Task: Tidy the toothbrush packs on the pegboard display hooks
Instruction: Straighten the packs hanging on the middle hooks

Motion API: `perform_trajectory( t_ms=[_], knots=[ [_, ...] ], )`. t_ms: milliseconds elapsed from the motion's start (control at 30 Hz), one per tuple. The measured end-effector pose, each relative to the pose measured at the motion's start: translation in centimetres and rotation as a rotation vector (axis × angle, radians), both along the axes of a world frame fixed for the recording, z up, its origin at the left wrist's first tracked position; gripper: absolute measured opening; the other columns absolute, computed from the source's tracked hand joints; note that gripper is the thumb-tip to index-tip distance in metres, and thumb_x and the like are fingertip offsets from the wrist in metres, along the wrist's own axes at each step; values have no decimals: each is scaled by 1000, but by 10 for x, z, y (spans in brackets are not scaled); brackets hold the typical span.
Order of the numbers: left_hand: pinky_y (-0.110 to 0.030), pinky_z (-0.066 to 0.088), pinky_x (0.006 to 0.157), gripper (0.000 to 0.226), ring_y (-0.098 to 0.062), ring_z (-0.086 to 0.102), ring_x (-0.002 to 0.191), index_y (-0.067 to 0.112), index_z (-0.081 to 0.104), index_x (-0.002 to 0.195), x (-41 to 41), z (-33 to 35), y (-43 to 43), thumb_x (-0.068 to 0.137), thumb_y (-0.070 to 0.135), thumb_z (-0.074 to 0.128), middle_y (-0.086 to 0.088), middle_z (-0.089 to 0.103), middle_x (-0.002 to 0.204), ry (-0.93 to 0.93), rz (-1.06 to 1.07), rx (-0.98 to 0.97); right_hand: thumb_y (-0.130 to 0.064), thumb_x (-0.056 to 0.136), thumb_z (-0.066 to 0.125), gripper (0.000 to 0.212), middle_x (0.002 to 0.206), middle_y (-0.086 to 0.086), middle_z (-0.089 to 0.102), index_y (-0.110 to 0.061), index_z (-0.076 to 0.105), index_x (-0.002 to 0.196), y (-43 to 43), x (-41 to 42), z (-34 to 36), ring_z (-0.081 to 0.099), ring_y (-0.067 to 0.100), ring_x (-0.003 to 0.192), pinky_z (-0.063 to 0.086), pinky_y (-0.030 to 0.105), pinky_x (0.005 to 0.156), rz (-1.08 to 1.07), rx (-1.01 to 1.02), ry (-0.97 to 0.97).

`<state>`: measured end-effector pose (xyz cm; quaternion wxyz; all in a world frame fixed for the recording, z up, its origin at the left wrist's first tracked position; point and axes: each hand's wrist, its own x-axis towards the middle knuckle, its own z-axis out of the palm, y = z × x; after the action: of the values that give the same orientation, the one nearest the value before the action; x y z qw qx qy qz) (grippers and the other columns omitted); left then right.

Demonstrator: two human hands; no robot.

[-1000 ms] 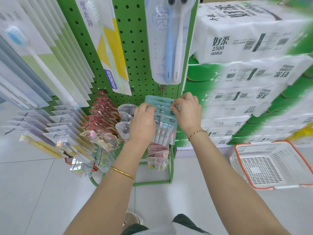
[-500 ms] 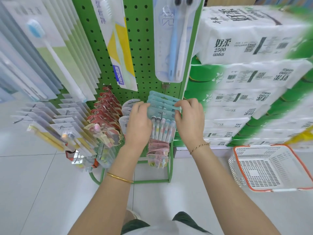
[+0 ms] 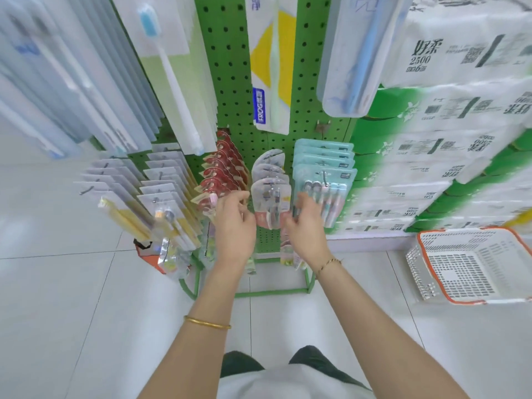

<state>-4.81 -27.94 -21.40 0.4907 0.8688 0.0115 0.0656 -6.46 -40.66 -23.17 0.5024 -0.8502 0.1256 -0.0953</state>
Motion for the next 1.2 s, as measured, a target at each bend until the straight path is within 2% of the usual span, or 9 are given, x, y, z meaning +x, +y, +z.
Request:
perform_trajectory(
  t_ms=[67,133,200,467,634,834,1001,1101,1201],
  knots=[
    [-20,43,89,41,-3,51,90,13,52,127,6,3,10,90,-3,45,3,45,118,34,-81,15,-1,91,53,44,117,4,47,1,39,133,9,11,-2,45,-4,92,31,1,80,-111,33,5],
    [-8,38,78,40,5,48,86,13,50,129,11,5,17,91,0,46,4,44,119,61,-175,39,-2,91,52,52,135,11,40,-1,32,139,15,20,-7,44,13,116,32,14,94,-209,60,29],
    [-3,39,69,40,6,49,83,12,47,131,16,5,21,93,1,46,4,44,118,91,-258,35,-1,91,51,50,139,12,40,-1,34,137,19,29,-11,42,23,126,35,26,100,-271,83,41],
    [-4,39,68,40,6,50,83,13,44,134,29,0,41,95,3,46,2,43,123,155,-414,30,-7,95,45,7,91,2,52,-13,42,96,29,39,-19,56,25,83,49,41,77,-340,80,89],
    [-21,42,85,41,-4,53,98,15,45,133,35,-2,47,94,5,47,-2,47,132,173,-462,2,-7,94,44,34,68,-2,41,-22,34,66,31,39,-18,46,22,69,35,33,60,-281,-62,83],
    [-17,36,85,32,-7,48,97,12,51,123,33,4,49,93,1,46,-4,49,122,145,-455,-2,-8,98,42,23,77,-7,44,-22,45,79,33,20,-22,48,19,72,39,28,64,-272,135,14],
    [-14,37,80,21,-7,49,92,19,50,105,27,3,47,93,2,48,-5,53,114,111,-393,-50,-8,98,40,29,71,-4,45,-28,42,77,32,1,-13,44,10,62,39,24,59,-235,241,3],
    [-10,37,80,17,-7,50,97,14,53,112,19,2,40,96,11,47,-2,54,116,131,-337,-117,-9,99,41,25,67,-1,44,-24,45,79,26,-9,-6,42,10,57,37,25,56,-212,276,17],
    [-22,37,87,27,-10,51,104,12,54,119,6,2,33,100,29,44,3,55,112,182,-349,-161,-9,98,43,23,65,-5,43,-21,50,80,19,-18,4,40,1,46,33,18,52,-173,283,11]
  ],
)
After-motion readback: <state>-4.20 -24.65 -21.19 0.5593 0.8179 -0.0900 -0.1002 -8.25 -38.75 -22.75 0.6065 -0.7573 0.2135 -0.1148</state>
